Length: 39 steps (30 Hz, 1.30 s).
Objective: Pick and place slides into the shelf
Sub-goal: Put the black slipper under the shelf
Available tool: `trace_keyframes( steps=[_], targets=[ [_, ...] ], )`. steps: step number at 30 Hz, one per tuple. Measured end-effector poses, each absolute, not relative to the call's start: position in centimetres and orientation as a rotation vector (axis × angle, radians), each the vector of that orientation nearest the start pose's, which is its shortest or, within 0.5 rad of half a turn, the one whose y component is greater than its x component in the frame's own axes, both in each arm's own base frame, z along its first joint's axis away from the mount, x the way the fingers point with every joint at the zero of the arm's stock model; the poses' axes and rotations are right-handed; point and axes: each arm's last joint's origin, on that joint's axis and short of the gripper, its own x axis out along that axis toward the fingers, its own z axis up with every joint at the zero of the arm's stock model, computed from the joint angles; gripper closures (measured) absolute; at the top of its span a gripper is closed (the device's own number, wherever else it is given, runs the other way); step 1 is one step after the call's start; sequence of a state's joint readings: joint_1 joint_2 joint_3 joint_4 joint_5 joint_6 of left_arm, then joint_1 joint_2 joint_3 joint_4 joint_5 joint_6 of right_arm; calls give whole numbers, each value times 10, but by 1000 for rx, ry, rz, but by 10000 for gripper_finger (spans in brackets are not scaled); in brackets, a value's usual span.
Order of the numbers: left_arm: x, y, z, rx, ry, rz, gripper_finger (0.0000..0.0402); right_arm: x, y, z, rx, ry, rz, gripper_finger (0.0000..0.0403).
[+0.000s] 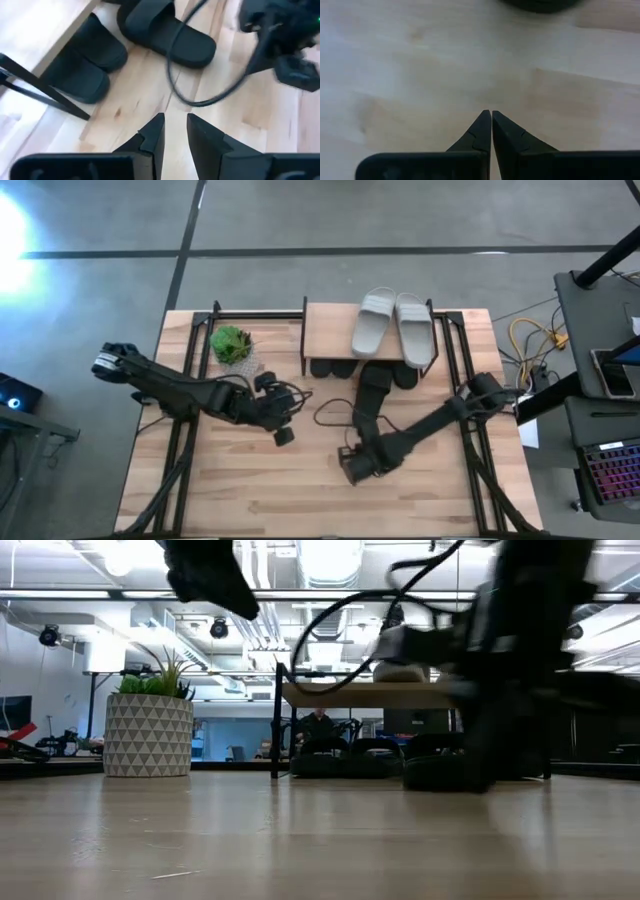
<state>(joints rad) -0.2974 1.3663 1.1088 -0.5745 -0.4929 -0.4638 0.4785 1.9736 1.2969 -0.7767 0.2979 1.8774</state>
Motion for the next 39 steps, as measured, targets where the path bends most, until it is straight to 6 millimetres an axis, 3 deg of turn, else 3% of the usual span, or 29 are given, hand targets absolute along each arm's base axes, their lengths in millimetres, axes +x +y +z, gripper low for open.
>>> trace_keyframes(
  steps=[8,18,29,39],
  targets=[
    [233,-61,280,-179,688,312,334,357,113,144,1097,939,-1134,394],
    [185,-46,282,-235,584,296,334,342,92,156,1052,988,-1312,394],
    [173,-41,262,-164,604,308,334,339,79,160,1026,1004,-1361,394],
    [173,-41,255,-144,628,309,334,340,29,162,929,1027,-1460,394]
  ],
)
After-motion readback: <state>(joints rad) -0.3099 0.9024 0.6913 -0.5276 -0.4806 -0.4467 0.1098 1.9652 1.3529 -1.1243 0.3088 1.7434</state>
